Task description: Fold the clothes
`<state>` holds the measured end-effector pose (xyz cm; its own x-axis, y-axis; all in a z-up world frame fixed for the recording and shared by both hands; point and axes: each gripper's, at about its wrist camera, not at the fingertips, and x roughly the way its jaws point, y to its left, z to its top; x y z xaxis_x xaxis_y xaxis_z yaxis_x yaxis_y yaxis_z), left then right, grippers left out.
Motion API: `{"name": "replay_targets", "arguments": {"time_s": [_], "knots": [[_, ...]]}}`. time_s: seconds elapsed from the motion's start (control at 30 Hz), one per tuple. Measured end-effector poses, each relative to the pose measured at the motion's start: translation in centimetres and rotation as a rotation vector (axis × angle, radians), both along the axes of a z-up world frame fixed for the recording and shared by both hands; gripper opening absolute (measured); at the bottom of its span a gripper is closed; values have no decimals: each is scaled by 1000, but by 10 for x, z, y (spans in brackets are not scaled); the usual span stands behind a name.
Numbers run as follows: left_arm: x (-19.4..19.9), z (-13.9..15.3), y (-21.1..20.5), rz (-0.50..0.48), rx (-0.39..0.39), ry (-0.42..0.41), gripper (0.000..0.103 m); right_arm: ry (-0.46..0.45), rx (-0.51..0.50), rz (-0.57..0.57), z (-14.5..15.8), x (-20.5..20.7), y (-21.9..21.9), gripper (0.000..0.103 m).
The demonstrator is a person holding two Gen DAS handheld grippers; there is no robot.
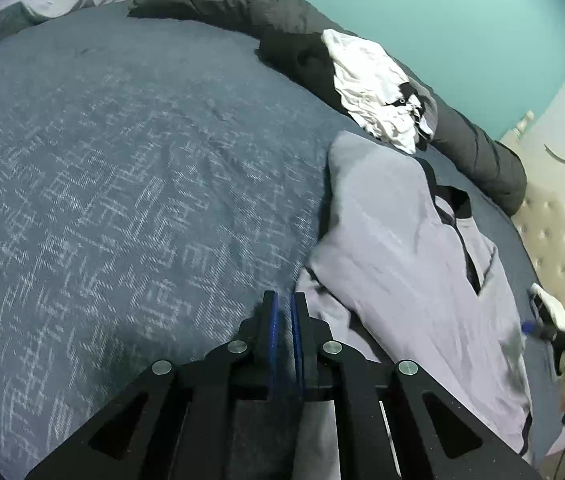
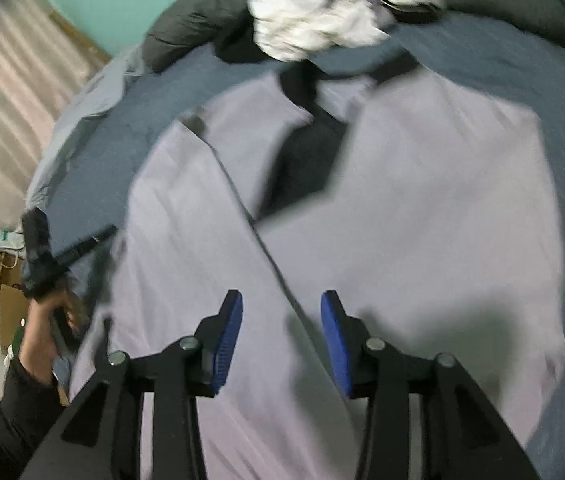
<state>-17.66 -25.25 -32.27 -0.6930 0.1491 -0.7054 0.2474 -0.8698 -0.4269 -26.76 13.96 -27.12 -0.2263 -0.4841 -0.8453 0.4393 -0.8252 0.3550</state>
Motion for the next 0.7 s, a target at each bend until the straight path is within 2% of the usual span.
{"name": "replay_targets", "arguments": {"time_s": [0.13, 0.27, 0.43, 0.47, 0.5, 0.6, 0.7], "knots": [[8, 4, 6, -11, -7, 1, 7, -44, 60, -42, -19, 27, 40, 43], [13, 7, 10, -25, -25, -4, 7, -52, 79, -39, -28, 47, 58, 45], [20, 10, 12, -30, -36, -5, 7, -101, 19, -14, -37, 63, 64, 44], [22, 10, 11, -28, -35, -5, 7, -109, 8, -5, -40, 66, 64, 40], [23, 11, 11, -26, -34, -6, 7, -116, -3, 1, -42, 69, 63, 21], [28, 12, 8, -19, -30, -5, 7, -111, -8, -6, -39, 79, 63, 10], [33, 15, 5, -19, -32, -4, 7, -80, -23, -22, -25, 90, 69, 9]]}}
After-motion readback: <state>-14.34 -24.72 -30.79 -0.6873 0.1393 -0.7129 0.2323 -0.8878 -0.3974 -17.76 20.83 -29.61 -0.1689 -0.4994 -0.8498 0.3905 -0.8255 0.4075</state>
